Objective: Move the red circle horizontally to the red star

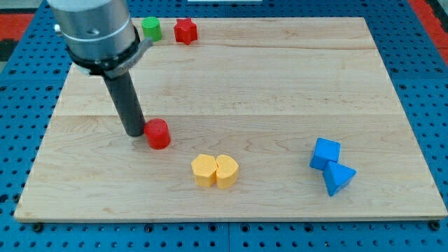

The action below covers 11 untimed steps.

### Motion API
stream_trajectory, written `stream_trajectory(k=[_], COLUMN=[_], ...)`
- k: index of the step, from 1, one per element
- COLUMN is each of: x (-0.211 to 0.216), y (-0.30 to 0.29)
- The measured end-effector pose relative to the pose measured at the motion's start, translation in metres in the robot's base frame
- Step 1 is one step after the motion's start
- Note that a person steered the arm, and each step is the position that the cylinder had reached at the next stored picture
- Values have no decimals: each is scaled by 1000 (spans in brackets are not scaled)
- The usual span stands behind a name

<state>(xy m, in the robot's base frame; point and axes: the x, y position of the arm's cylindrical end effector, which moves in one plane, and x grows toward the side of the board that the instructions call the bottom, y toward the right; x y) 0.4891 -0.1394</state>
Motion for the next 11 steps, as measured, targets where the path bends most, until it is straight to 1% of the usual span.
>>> stream_trajectory(k=[1, 2, 5, 6, 9, 10, 11], x=[35, 29, -129, -144, -233, -234, -192], y=[1, 37, 57, 73, 140, 171, 266])
